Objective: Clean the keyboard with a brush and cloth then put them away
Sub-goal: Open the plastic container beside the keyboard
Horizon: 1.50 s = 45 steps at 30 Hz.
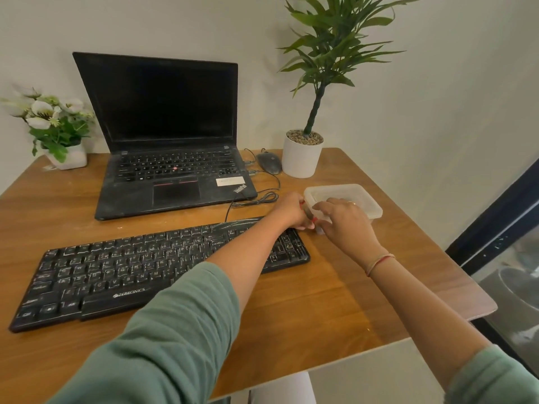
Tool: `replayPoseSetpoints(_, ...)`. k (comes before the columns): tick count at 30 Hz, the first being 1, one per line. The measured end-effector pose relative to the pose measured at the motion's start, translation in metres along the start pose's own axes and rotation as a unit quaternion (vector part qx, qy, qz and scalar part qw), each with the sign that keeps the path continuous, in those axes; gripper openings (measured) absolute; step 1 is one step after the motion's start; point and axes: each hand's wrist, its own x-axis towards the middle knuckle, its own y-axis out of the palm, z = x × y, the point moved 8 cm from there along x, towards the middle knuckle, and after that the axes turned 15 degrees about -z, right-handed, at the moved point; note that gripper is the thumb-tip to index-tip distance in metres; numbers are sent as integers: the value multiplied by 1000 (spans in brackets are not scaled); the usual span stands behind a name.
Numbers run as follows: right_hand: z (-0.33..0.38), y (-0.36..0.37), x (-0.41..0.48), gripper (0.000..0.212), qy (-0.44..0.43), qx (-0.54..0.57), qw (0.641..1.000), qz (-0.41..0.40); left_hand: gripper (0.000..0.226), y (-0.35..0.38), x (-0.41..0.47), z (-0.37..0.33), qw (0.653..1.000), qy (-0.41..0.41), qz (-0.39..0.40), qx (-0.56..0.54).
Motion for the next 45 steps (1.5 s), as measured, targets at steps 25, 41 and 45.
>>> replayPoseSetpoints(25,-167,-128,-54,23,504,388,578,-511,63,-10,-1,-5,999,20,-29,35)
replayPoseSetpoints(41,-158,-33,-144,8,705,419,541,-186,65,-12,-1,-3,986,61,-92,123)
replayPoseSetpoints(45,-155,-36,-146,12,679,266,671,-135,61,-13,-2,-3,984,61,-99,138)
